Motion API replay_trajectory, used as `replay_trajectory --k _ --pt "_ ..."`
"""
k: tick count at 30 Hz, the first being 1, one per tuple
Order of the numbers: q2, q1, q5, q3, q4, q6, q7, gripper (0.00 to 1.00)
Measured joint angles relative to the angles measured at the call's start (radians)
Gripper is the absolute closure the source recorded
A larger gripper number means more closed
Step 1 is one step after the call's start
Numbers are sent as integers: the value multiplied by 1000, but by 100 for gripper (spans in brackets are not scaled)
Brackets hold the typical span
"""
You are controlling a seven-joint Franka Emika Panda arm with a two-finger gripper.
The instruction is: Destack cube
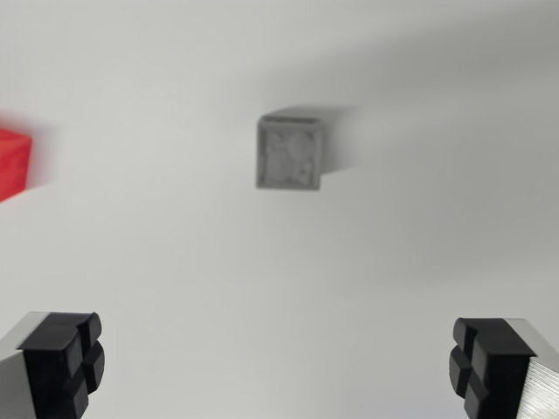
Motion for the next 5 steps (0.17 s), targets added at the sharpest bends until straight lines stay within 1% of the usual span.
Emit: replay_trajectory --k 5 --pt "0 0 0 0 0 0 0 0"
